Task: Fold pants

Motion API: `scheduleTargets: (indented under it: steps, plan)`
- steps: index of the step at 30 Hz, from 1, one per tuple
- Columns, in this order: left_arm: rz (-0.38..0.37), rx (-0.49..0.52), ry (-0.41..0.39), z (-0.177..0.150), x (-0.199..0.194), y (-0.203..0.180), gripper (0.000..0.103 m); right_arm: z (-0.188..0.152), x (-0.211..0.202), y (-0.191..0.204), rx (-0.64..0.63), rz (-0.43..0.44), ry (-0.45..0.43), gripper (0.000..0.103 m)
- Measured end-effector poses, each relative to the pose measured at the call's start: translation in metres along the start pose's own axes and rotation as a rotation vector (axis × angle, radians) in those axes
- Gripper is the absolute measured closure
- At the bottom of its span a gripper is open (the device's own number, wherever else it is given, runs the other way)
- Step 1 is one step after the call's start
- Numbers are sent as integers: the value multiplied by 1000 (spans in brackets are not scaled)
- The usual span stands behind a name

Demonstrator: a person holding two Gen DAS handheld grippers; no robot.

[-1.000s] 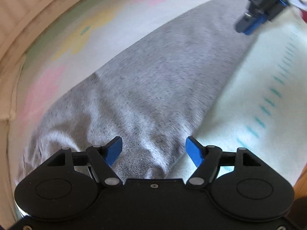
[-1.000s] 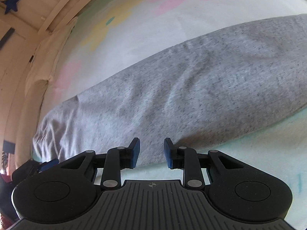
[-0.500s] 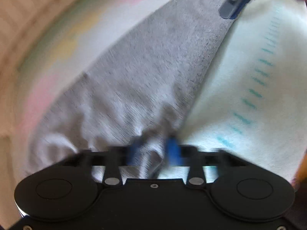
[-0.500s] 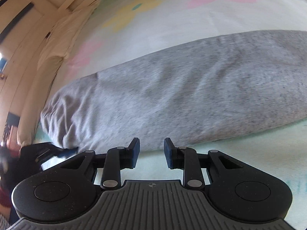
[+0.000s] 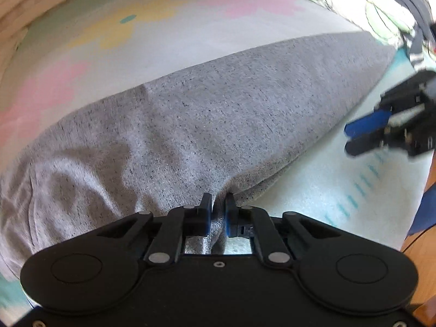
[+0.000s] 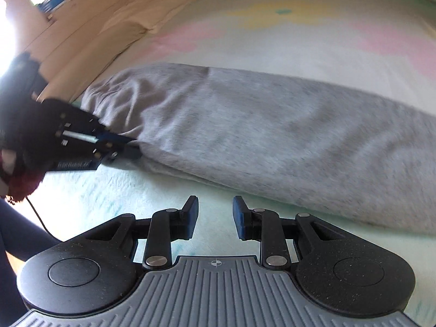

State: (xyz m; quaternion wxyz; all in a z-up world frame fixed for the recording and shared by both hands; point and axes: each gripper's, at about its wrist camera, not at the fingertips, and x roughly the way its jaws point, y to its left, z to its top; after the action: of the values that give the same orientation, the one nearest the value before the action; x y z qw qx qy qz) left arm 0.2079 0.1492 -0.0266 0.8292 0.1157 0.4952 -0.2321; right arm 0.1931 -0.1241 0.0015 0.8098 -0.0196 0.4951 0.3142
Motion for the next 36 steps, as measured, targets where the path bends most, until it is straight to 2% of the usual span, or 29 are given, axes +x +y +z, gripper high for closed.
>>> scheduleTargets:
  steps: [4, 7, 12, 15, 18, 22, 23, 24, 26, 29, 30, 32, 33, 36]
  plan:
    - [-4, -65, 3, 5, 2, 15, 90, 2, 7, 22, -102, 0, -48, 76]
    - [-6, -109, 0, 5, 4, 24, 90, 7, 19, 32, -147, 3, -41, 76]
    - [-19, -134, 9, 3, 7, 27, 89, 9, 33, 52, -289, -91, -53, 73]
    - [-23, -136, 9, 4, 7, 28, 89, 7, 38, 57, -351, -95, -41, 62]
    - [-30, -141, 12, 4, 7, 30, 89, 5, 47, 60, -419, -138, -23, 62]
    - [-32, -138, 12, 3, 8, 30, 89, 5, 53, 60, -448, -179, -12, 62]
    - [-31, -137, 13, 3, 7, 30, 89, 5, 56, 61, -457, -195, -13, 64]
    - [-29, -135, 13, 3, 7, 30, 89, 5, 57, 61, -472, -202, -4, 72]
    - [-30, -129, 19, 3, 7, 28, 88, 6, 53, 61, -489, -179, 35, 100]
    - [-42, -91, 30, 2, 1, 23, 87, 10, 34, 58, -450, -112, 39, 101]
    - [-42, -70, 25, 2, -3, 22, 79, 9, 29, 55, -427, -84, 43, 103]
    - [-34, -54, -2, 3, -12, 21, 75, 2, 26, 56, -420, -51, 61, 103]
    - [-34, -69, -20, 5, -15, 23, 69, -5, 28, 59, -447, -57, 79, 103]
    - [-47, -128, -43, 11, -17, 28, 65, -12, 30, 59, -442, -31, 112, 102]
